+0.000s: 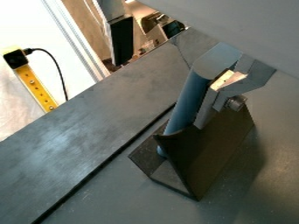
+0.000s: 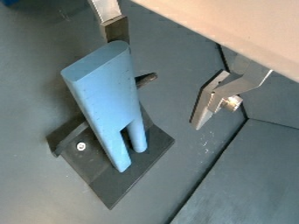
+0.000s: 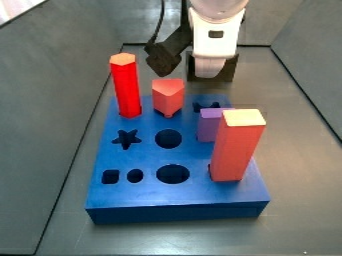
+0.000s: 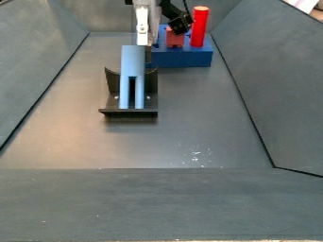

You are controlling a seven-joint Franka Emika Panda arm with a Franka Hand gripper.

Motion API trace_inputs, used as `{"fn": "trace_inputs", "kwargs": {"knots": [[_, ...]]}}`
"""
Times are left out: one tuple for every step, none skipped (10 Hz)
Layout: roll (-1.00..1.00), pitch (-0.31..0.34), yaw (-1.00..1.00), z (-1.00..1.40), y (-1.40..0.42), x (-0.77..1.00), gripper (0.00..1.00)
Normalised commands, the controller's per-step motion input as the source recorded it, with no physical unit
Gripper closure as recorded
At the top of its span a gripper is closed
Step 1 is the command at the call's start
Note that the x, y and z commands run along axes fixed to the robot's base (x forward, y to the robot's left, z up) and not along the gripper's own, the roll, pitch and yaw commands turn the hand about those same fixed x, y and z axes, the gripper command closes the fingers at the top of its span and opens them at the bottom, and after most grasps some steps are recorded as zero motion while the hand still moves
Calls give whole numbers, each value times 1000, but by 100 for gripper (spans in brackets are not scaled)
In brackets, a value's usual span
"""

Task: Pick up the square-circle object. Move up. Place the square-circle object on the fixture. Regrasp the square-circle object. Rotate the square-circle object. Move to above the board. Insert the square-circle object.
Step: Regrasp the square-circle object.

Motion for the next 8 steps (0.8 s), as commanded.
{"fn": "trace_inputs", "kwargs": {"knots": [[157,115,64,-44,-36,576,0],[157,117,65,-48,-36,569,0],[158,120,67,-50,-35,557,0],[159,121,68,-49,-35,550,0],[159,122,69,-48,-35,543,0],[159,124,71,-50,-35,535,0],[159,124,75,-52,-34,528,0],[160,124,76,-52,-33,523,0]]}}
